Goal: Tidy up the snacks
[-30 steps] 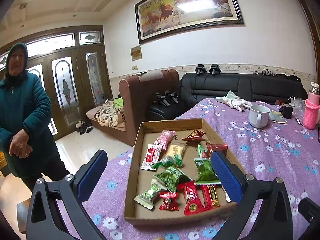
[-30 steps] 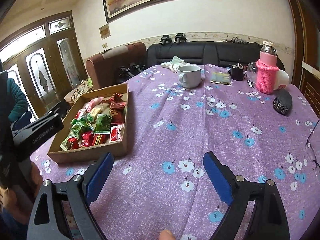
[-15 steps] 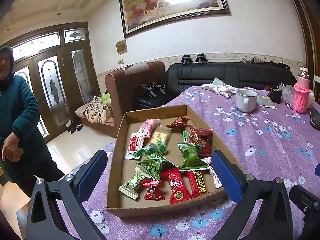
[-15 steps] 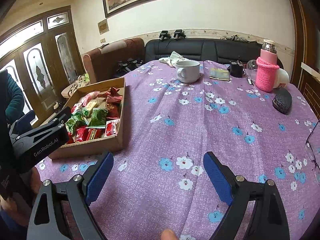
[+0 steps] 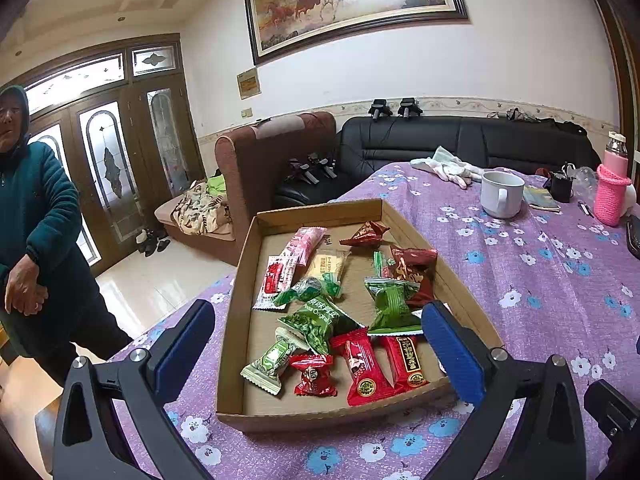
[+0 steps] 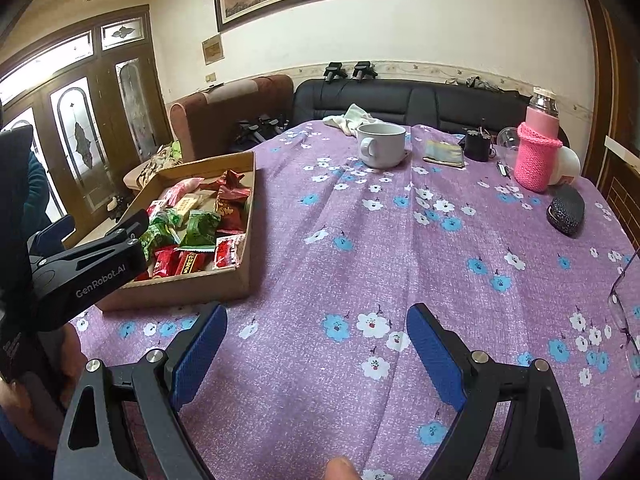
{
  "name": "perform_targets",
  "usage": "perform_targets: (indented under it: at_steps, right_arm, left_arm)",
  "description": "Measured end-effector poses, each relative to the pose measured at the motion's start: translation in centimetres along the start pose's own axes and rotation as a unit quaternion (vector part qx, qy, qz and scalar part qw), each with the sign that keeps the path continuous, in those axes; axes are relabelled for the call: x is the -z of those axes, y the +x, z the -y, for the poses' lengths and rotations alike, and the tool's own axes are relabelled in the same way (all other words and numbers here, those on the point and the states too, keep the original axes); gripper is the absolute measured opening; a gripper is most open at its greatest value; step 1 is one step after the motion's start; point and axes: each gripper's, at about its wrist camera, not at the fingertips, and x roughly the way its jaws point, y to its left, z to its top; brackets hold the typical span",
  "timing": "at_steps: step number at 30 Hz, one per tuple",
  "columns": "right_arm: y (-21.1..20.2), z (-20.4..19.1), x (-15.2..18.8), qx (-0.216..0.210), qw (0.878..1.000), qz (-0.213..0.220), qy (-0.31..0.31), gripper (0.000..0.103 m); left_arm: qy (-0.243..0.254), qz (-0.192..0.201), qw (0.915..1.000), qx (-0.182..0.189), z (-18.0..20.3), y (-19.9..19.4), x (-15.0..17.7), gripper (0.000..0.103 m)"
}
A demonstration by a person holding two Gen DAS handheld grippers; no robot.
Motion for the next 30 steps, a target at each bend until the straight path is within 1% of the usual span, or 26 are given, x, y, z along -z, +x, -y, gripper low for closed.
perform_targets:
  at_steps: [15,30]
  right_arm:
    - [0.0,-0.18,0.0,0.001,1.0,0.0,-0.006,0.094]
    - [0.03,-0.22,-0.01,0.0,1.0,-0.001,-0.009,0.094]
  left_arm:
    - [0.001,0.003,1.0,-0.006,-0.03,-0.01,0.0,0.103]
    - [0.005,0.008,0.9997,-0.022,-0.4,-0.23,-0.03,0.103]
